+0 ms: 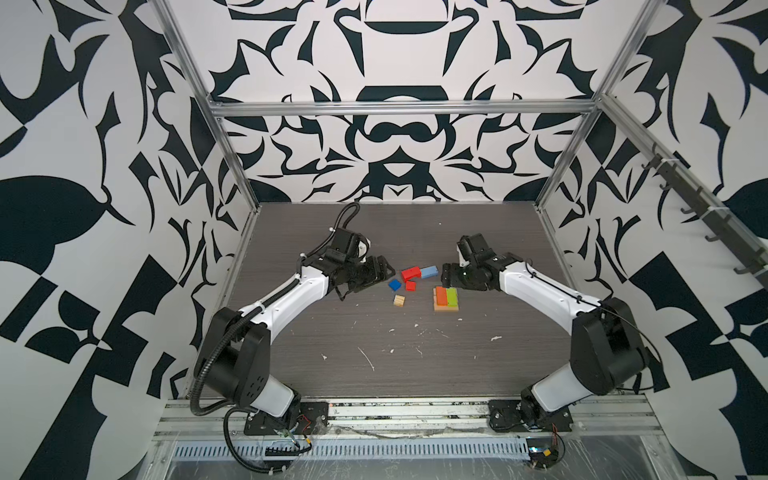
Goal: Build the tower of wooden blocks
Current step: 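Close the right gripper on the red arch block while the left draws back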
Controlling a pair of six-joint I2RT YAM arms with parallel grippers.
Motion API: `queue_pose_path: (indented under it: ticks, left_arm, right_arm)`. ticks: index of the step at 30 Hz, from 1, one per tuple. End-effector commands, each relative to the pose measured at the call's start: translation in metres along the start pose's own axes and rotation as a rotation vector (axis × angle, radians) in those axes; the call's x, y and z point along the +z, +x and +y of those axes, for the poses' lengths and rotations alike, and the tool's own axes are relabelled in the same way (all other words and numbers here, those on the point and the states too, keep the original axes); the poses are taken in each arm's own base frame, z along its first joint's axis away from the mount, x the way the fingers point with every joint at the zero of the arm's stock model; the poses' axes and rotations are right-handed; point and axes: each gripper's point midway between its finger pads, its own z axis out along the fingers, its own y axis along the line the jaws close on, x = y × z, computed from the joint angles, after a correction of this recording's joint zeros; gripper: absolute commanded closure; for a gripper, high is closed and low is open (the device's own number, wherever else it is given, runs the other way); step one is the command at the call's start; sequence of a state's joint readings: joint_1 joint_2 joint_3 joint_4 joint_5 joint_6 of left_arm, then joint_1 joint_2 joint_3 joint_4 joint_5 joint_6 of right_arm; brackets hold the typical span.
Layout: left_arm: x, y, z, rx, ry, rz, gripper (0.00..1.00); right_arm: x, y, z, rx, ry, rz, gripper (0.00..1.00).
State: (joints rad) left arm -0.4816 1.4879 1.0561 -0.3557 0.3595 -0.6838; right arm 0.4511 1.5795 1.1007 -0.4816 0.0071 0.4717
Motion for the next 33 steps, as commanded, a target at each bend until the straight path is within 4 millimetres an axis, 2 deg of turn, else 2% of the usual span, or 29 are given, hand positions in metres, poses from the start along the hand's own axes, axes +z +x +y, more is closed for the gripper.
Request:
queue_pose_path:
  ticks: [1, 5, 7, 13, 19, 25, 33]
  left_arm:
    - [-0.014, 0.007, 0.019, 0.004, -0.060, -0.003, 0.17]
    - [-0.026, 0.009, 0.026, 0.012, -0.046, -0.027, 0.16]
    - [-0.031, 0.009, 0.030, 0.008, -0.043, -0.040, 0.11]
    - [-0.041, 0.011, 0.031, 0.043, 0.016, -0.048, 0.09]
    - [-0.038, 0.016, 0.019, 0.086, 0.112, -0.031, 0.06]
    - [-0.029, 0.021, 0.013, 0.071, 0.192, 0.007, 0.00]
    - [-0.019, 0.029, 0.007, 0.066, 0.282, 0.049, 0.01]
  right_arm:
    - [-0.004, -0.014, 0.023, -0.043, -0.012, -0.017, 0.11]
    - [0.005, -0.021, 0.050, -0.096, -0.015, -0.006, 0.08]
    - [0.010, -0.025, 0.060, -0.109, -0.018, -0.002, 0.06]
    - [0.028, -0.036, 0.083, -0.144, -0.028, 0.015, 0.10]
    - [0.048, -0.039, 0.096, -0.197, -0.006, 0.048, 0.11]
    - [0.063, -0.038, 0.105, -0.233, -0.014, 0.072, 0.17]
    - [0.078, -0.036, 0.107, -0.285, 0.020, 0.099, 0.22]
